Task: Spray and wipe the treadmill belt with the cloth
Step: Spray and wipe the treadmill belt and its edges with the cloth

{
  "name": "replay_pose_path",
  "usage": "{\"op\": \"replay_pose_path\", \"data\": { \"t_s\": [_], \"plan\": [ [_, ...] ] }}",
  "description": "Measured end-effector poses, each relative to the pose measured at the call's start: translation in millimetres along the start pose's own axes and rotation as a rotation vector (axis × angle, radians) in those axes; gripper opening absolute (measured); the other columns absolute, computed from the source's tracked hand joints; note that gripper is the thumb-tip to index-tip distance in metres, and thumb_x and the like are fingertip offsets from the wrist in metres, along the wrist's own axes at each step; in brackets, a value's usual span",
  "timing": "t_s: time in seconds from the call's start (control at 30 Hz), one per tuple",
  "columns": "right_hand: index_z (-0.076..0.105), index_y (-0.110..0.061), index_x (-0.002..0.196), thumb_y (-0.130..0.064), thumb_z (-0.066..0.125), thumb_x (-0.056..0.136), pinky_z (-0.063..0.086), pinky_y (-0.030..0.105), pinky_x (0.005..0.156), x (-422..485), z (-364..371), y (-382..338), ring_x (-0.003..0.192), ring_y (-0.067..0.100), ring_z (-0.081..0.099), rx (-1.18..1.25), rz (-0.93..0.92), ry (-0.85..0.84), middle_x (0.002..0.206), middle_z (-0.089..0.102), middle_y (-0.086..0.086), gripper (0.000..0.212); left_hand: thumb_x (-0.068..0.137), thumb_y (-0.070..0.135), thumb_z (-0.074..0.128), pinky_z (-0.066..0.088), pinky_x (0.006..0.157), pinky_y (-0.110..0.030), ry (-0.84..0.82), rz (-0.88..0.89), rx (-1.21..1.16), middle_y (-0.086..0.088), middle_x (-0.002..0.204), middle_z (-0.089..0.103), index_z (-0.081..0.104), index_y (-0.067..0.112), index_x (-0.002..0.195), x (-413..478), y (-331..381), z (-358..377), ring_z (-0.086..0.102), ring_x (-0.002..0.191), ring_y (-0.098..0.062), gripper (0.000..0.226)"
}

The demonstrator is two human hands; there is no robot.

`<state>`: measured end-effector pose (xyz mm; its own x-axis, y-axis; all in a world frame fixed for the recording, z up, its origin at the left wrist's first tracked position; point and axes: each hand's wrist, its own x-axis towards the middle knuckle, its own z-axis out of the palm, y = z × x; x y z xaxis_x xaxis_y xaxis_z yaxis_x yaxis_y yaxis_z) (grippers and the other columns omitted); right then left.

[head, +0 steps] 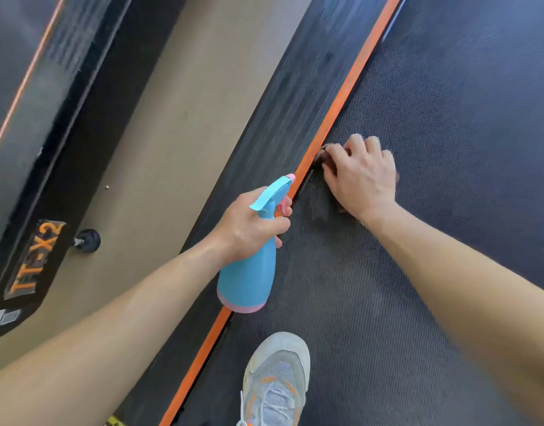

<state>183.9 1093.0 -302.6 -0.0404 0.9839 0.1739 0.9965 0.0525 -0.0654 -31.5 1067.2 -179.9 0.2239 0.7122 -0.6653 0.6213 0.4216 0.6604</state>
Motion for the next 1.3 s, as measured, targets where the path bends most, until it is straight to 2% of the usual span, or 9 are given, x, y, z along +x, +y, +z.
{"op": "replay_pose_path", "data": {
  "t_s": [0.1,0.3,0.4,0.47,0.6,0.83,1.03,1.17,1.3],
  "plan": [
    [0.062,-0.015,0.104,-0.040,0.055,0.098,0.042,0.043,0.064,-27,-5,-16,0.088,0.035,0.052,0.058,0.021,-0.026,0.099,0.057,0.012,0.027,0.093,0.009,0.068,0.056,0.066,-0.019,0.009,0.004,0.015,0.000,0.109,0.070,0.065,0.017,0.124,-2,-1,-1,0.070,0.066,-0.016,0.032],
    [0.064,-0.017,0.102,-0.040,0.056,0.096,0.039,0.041,0.062,-78,-11,-24,0.083,0.032,0.051,0.132,-0.361,-0.083,0.095,0.058,0.010,0.025,0.091,0.008,0.069,0.061,0.071,-0.033,0.042,0.011,0.027,-0.003,0.109,0.071,0.068,0.013,0.111,-1,4,-5,0.071,0.065,-0.018,0.021],
    [0.065,-0.020,0.106,-0.044,0.055,0.097,0.043,0.041,0.064,-26,-6,4,0.088,0.035,0.054,0.038,-0.106,-0.019,0.099,0.058,0.011,0.028,0.092,0.013,0.071,0.061,0.073,-0.036,0.031,0.015,0.039,-0.001,0.110,0.070,0.066,0.018,0.102,2,5,0,0.075,0.068,-0.024,0.011],
    [0.064,-0.019,0.114,-0.046,0.054,0.099,0.045,0.043,0.067,5,-7,30,0.094,0.037,0.054,0.044,0.050,-0.035,0.104,0.058,0.013,0.033,0.093,0.015,0.070,0.056,0.070,-0.028,0.016,0.023,0.082,0.001,0.111,0.070,0.065,0.018,0.102,2,6,3,0.076,0.069,-0.023,0.011],
    [0.064,-0.022,0.115,-0.045,0.053,0.099,0.045,0.042,0.065,-23,-16,23,0.093,0.035,0.053,0.053,0.086,-0.027,0.103,0.058,0.012,0.030,0.093,0.017,0.069,0.050,0.071,-0.027,0.004,0.030,0.128,0.004,0.110,0.071,0.064,0.018,0.103,-2,5,4,0.077,0.069,-0.020,0.011],
    [0.067,-0.019,0.110,-0.042,0.055,0.099,0.040,0.040,0.061,-157,-28,-2,0.080,0.031,0.052,0.191,-0.432,-0.131,0.096,0.061,0.007,0.028,0.093,0.016,0.069,0.049,0.067,-0.022,0.002,0.021,0.130,-0.001,0.109,0.072,0.065,0.015,0.110,0,6,15,0.077,0.070,-0.017,0.017],
    [0.062,-0.022,0.120,-0.049,0.051,0.100,0.049,0.045,0.066,-34,-16,54,0.092,0.036,0.054,0.057,-0.067,-0.067,0.105,0.059,0.012,0.035,0.093,0.018,0.069,0.048,0.069,-0.026,-0.010,0.042,0.158,0.001,0.108,0.071,0.065,0.020,0.109,5,10,20,0.077,0.071,-0.017,0.017],
    [0.063,-0.018,0.116,-0.046,0.052,0.100,0.046,0.043,0.066,-36,-19,44,0.092,0.035,0.054,0.017,0.046,-0.034,0.105,0.060,0.012,0.034,0.093,0.017,0.070,0.048,0.068,-0.024,-0.010,0.049,0.150,0.000,0.109,0.071,0.066,0.020,0.105,11,10,19,0.077,0.071,-0.019,0.013],
    [0.065,-0.017,0.107,-0.040,0.053,0.099,0.041,0.042,0.063,-130,-24,-2,0.083,0.033,0.053,0.160,-0.291,-0.062,0.097,0.062,0.008,0.028,0.092,0.014,0.070,0.055,0.071,-0.030,0.002,0.057,0.096,-0.003,0.110,0.071,0.067,0.017,0.106,16,11,18,0.077,0.068,-0.021,0.015]
  ]
}}
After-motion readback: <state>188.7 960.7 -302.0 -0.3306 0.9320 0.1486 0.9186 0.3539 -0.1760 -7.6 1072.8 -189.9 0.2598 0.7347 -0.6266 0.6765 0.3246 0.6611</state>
